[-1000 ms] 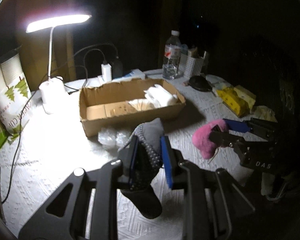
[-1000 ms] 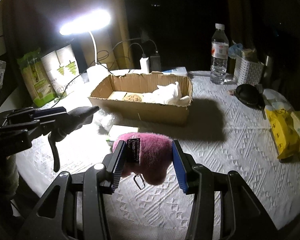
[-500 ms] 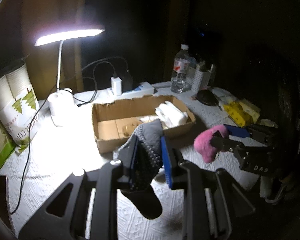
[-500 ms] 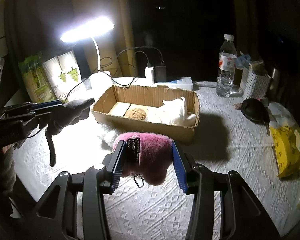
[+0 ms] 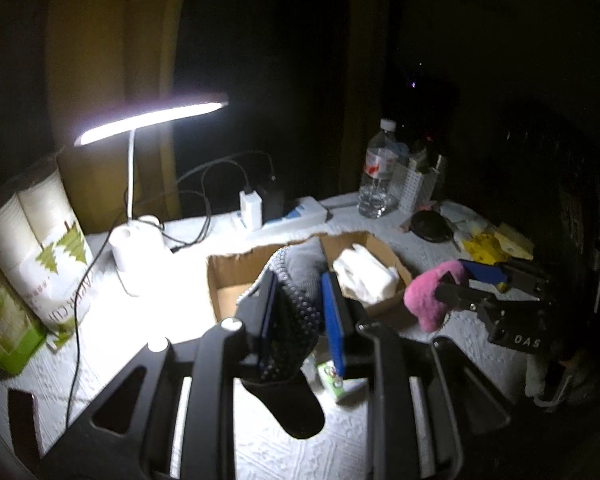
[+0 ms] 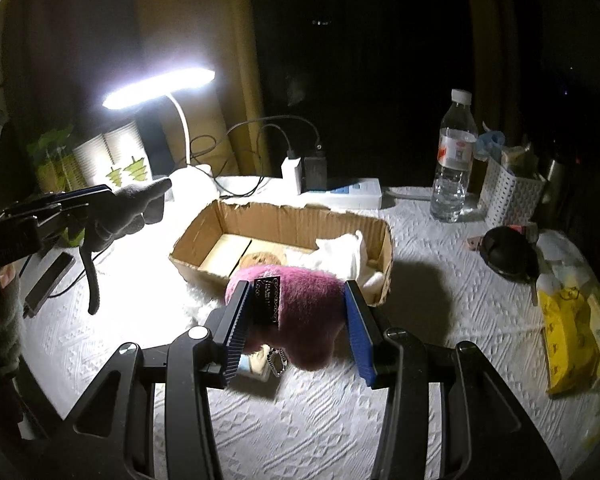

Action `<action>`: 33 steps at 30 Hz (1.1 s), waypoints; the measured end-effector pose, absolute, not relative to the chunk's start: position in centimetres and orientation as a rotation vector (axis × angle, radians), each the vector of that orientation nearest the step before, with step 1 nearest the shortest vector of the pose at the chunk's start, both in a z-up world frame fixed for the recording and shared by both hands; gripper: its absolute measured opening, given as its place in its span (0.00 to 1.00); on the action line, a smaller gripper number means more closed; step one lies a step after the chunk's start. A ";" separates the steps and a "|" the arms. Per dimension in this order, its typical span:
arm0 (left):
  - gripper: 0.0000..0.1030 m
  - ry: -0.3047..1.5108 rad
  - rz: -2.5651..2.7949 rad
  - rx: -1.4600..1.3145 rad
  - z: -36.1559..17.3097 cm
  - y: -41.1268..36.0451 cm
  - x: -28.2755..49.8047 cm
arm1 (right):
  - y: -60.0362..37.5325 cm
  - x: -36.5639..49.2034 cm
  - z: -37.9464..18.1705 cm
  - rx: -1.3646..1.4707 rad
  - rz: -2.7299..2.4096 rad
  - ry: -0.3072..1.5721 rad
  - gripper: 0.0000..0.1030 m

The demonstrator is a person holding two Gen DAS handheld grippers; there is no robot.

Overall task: Organize soft objects
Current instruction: 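Carry the pink plush with the right tool while the left tool carries the glove to the box, then release the glove into the box with the left tool while the right tool releases the pink plush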

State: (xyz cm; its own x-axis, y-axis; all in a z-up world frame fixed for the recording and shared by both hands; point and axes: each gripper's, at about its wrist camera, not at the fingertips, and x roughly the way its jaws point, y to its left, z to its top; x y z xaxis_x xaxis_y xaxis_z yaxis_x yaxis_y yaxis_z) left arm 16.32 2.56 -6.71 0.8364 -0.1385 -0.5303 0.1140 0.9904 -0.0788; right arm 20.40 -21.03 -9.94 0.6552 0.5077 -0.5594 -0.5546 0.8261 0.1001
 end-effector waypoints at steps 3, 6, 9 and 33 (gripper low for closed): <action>0.23 0.545 -0.132 -0.036 -6.1 2.7 16.7 | -21.0 21.1 -9.7 -0.083 0.599 0.603 0.46; 0.23 0.532 -0.131 -0.034 -5.5 2.9 17.3 | -21.1 21.6 -9.4 -0.082 0.595 0.596 0.46; 0.23 0.523 -0.130 -0.035 -5.1 3.1 17.9 | -21.1 22.3 -9.2 -0.082 0.590 0.592 0.46; 0.23 0.588 -0.093 -0.064 -9.3 4.3 25.3 | -20.8 29.5 -10.6 -0.054 0.557 0.622 0.47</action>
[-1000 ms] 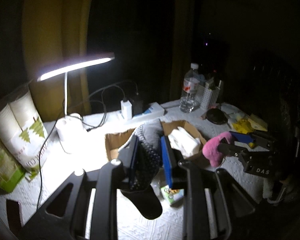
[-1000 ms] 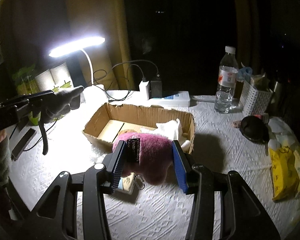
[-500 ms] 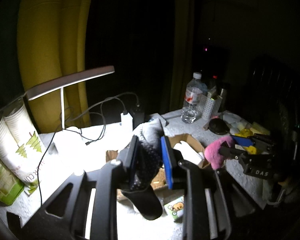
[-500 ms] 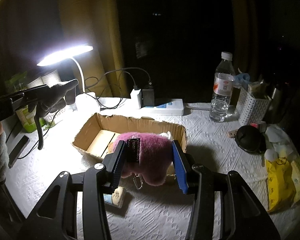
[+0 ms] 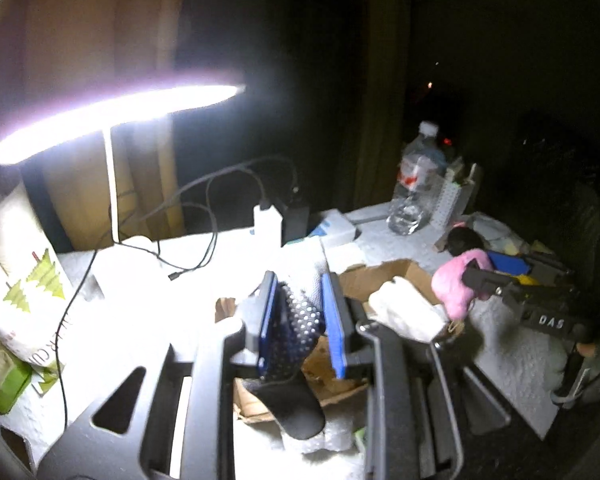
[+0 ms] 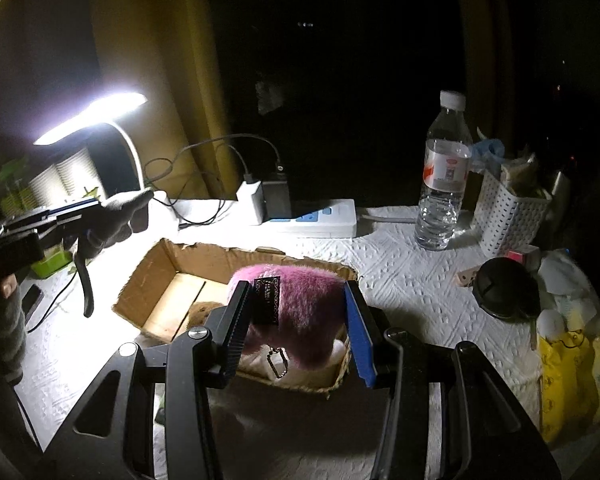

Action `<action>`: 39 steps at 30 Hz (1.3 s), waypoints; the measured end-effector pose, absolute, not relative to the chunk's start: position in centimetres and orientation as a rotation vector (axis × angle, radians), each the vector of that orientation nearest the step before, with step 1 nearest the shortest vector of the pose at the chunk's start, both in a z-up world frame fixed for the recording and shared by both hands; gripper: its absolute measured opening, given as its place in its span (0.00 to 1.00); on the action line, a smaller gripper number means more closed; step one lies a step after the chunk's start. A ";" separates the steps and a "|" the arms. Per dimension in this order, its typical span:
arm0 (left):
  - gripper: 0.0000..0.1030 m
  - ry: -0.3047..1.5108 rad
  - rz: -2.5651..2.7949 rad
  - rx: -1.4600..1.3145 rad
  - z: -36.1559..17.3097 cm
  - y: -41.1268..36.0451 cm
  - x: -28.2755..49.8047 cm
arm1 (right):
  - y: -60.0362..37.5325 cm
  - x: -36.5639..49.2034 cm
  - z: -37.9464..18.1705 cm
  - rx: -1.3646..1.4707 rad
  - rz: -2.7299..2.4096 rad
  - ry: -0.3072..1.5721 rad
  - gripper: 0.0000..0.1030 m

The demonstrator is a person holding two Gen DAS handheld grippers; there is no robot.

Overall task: Organize soft objects
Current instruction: 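Release the glove into the box with the left tool while the right tool releases the pink plush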

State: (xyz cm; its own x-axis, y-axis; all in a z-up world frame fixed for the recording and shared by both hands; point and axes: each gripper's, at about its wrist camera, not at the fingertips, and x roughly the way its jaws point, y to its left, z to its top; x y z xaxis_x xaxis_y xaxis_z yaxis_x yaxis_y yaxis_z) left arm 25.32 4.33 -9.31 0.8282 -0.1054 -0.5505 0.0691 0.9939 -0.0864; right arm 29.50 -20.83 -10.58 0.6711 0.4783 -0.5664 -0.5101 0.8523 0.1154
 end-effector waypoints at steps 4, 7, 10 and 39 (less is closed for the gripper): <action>0.23 0.622 -0.088 -0.086 -11.0 5.0 26.7 | -20.4 31.2 -11.7 -0.054 0.556 0.650 0.47; 0.23 0.643 -0.084 -0.096 -12.2 5.4 27.7 | -20.0 32.4 -12.3 -0.055 0.557 0.665 0.47; 0.23 0.671 -0.077 -0.100 -13.5 5.7 28.7 | -19.4 33.4 -13.1 -0.056 0.556 0.680 0.47; 0.27 0.834 -0.085 -0.127 -19.8 5.6 32.0 | -13.6 37.7 -17.9 -0.141 0.548 0.794 0.47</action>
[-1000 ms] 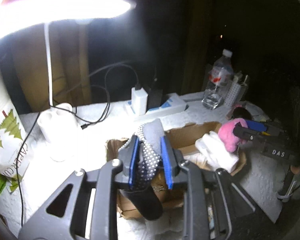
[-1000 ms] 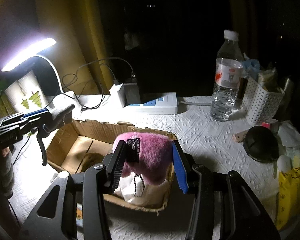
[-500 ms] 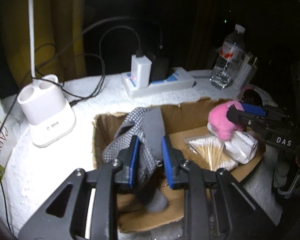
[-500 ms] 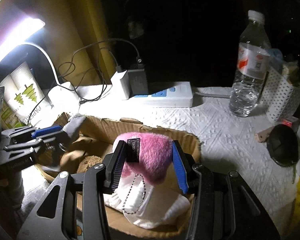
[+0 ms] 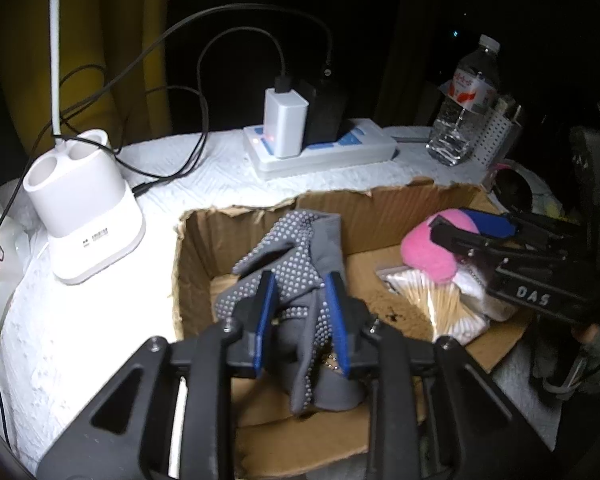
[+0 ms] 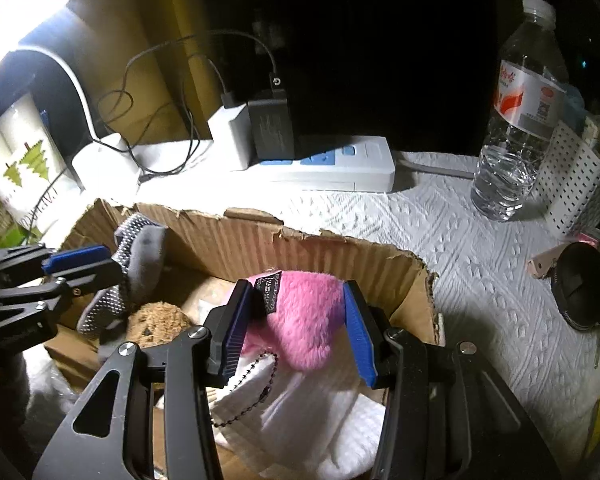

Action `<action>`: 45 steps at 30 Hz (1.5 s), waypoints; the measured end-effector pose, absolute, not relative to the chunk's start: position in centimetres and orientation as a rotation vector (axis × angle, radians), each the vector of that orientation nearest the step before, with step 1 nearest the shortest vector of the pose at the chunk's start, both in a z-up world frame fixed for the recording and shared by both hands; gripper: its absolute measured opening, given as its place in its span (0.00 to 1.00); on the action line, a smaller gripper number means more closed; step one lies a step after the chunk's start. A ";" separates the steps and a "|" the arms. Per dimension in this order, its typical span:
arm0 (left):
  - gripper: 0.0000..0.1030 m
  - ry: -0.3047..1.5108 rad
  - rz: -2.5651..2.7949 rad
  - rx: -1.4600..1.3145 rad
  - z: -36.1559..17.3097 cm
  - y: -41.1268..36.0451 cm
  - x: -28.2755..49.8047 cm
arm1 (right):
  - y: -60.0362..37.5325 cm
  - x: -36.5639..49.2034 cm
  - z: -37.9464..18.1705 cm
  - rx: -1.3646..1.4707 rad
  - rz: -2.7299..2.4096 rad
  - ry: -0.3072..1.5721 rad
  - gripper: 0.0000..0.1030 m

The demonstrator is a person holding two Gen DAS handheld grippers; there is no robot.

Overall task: Organize soft objects
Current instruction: 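Release the glove into the box with the left tool while the right tool releases the pink plush, then withdraw both open tools from the box toward the tissue pack and bubble wrap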

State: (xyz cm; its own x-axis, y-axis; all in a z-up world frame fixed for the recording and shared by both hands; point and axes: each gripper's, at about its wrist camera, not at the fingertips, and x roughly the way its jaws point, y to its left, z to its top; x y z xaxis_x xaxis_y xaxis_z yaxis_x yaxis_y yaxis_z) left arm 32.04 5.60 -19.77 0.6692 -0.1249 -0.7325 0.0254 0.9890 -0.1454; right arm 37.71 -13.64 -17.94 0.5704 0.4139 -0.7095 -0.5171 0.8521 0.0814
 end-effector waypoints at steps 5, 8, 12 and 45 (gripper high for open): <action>0.48 0.826 -0.073 -0.156 -19.0 6.0 31.7 | -13.8 37.6 -17.6 -0.142 0.532 0.794 0.49; 0.51 0.809 -0.079 -0.168 -18.4 6.3 31.2 | -14.1 37.5 -17.2 -0.131 0.520 0.791 0.57; 0.52 0.791 -0.075 -0.159 -17.6 6.1 30.4 | -14.7 36.8 -16.6 -0.118 0.516 0.784 0.63; 0.69 0.706 -0.069 -0.183 -14.3 5.5 19.8 | -15.6 26.0 -11.5 -0.092 0.588 0.697 0.65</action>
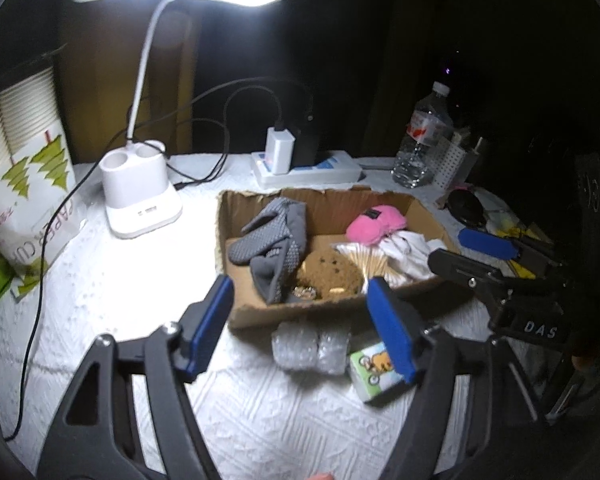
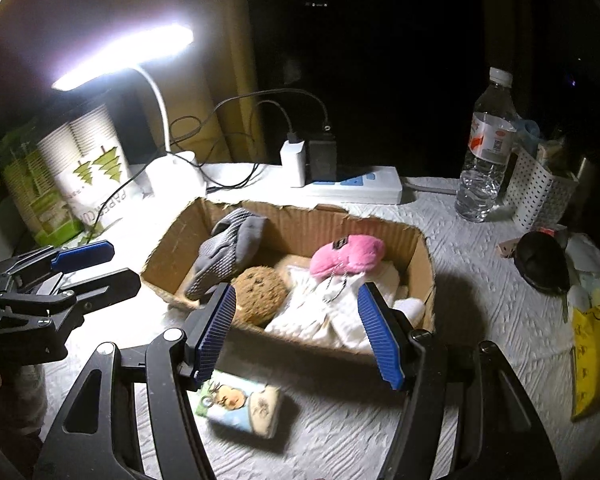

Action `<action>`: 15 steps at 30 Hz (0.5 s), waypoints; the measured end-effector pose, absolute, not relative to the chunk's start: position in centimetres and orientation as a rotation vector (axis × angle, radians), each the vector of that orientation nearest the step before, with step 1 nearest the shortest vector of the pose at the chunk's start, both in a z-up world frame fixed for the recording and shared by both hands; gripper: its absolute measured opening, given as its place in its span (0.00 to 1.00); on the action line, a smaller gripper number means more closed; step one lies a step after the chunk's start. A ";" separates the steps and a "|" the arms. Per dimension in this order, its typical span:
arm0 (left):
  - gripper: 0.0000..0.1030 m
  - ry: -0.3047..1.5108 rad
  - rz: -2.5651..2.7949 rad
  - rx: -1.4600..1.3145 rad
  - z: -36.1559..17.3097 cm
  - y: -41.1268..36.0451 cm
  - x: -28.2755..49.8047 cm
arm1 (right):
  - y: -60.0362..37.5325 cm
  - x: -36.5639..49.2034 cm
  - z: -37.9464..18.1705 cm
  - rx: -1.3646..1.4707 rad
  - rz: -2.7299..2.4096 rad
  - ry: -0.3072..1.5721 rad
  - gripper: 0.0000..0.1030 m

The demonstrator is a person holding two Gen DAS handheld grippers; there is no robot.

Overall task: Organize soft objects
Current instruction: 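Withdraw both open tools from the box toward the tissue pack and bubble wrap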

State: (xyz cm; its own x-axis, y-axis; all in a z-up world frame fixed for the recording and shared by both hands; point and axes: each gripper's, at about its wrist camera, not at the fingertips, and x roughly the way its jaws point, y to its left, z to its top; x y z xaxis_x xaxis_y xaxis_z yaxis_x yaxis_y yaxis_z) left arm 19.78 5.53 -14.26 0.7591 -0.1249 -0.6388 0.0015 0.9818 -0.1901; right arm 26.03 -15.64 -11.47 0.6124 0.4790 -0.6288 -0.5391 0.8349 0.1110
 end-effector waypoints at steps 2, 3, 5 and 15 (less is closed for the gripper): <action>0.69 0.708 -0.066 -0.185 -14.4 5.6 19.2 | -15.5 25.5 -11.7 -0.095 0.591 0.701 0.65; 0.69 0.709 -0.065 -0.186 -14.5 5.7 18.9 | -15.4 25.2 -11.8 -0.097 0.593 0.703 0.65; 0.69 0.711 -0.064 -0.189 -14.7 5.9 18.5 | -15.2 24.7 -12.0 -0.102 0.596 0.706 0.65; 0.69 0.727 -0.061 -0.198 -16.0 6.5 16.8 | -14.2 22.9 -13.5 -0.111 0.608 0.733 0.76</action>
